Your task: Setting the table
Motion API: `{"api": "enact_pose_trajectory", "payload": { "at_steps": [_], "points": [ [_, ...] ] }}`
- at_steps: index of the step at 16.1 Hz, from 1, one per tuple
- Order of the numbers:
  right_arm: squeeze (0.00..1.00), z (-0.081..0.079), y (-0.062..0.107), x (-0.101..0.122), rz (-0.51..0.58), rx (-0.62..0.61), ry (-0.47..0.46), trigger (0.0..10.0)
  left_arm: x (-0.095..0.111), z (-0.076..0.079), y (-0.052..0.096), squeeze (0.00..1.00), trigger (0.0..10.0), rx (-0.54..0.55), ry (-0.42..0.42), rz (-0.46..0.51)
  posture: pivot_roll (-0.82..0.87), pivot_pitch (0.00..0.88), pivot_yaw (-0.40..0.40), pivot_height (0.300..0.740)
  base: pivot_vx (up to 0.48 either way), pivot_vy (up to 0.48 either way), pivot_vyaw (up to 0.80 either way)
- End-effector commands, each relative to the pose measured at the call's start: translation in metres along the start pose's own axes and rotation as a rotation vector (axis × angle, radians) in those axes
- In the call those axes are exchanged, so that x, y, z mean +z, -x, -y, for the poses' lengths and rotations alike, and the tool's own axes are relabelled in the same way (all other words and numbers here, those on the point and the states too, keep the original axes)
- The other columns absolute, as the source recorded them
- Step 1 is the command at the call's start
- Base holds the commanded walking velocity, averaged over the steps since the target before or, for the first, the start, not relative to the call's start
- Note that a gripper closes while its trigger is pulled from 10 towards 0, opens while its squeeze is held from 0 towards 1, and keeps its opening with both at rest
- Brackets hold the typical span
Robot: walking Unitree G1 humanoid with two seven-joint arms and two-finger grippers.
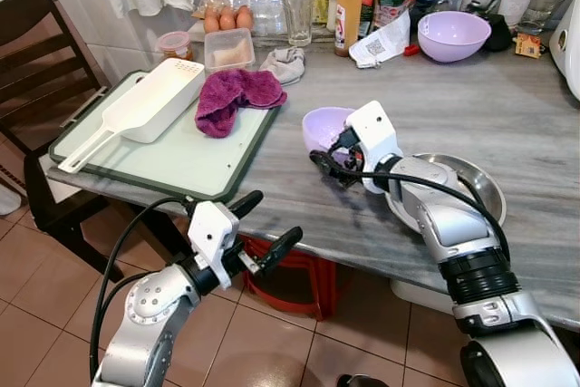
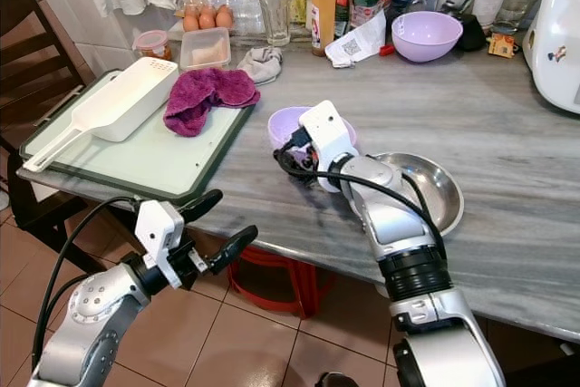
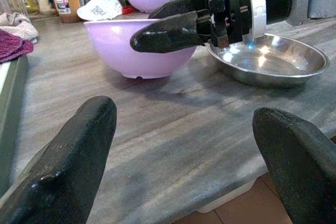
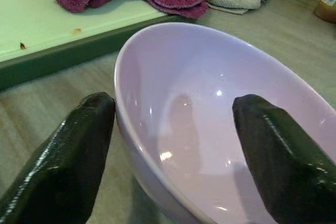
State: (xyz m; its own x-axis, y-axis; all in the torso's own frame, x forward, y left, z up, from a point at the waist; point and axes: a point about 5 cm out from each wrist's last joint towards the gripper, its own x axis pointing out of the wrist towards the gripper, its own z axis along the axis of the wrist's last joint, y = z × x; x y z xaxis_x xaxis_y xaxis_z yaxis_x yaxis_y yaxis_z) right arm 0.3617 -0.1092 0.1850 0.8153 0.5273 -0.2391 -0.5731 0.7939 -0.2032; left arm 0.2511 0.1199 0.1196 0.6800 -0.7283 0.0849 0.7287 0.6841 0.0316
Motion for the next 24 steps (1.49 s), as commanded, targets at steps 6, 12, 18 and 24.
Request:
{"api": "enact_pose_trajectory", "payload": {
  "at_steps": [6, 12, 18, 24],
  "points": [
    [1.0, -0.007, 0.008, 0.015, 0.131, -0.094, -0.038, 10.0, 0.003, -0.005, -0.001, 0.0, 10.0, 0.001, -0.008, -0.007, -0.15, 0.105, 0.09, 0.74, 0.0, 0.0, 0.0],
    [1.0, -0.009, 0.024, 0.012, 0.176, -0.204, -0.117, 10.0, 0.006, -0.004, -0.003, 0.0, 10.0, -0.011, -0.006, 0.0, -0.17, 0.108, 0.102, 0.74, 0.0, 0.0, 0.0],
    [0.0, -0.009, 0.049, 0.004, 0.222, -0.374, -0.185, 10.0, 0.009, -0.005, -0.005, 0.0, 10.0, 0.014, -0.007, 0.009, -0.18, 0.106, 0.104, 0.74, 0.0, 0.0, 0.0],
    [0.0, -0.019, 0.064, -0.011, 0.2, -0.442, -0.231, 10.0, 0.01, -0.005, -0.005, 0.0, 10.0, 0.034, 0.001, 0.019, -0.19, 0.108, 0.108, 0.74, 0.0, 0.0, 0.0]
  ]
}}
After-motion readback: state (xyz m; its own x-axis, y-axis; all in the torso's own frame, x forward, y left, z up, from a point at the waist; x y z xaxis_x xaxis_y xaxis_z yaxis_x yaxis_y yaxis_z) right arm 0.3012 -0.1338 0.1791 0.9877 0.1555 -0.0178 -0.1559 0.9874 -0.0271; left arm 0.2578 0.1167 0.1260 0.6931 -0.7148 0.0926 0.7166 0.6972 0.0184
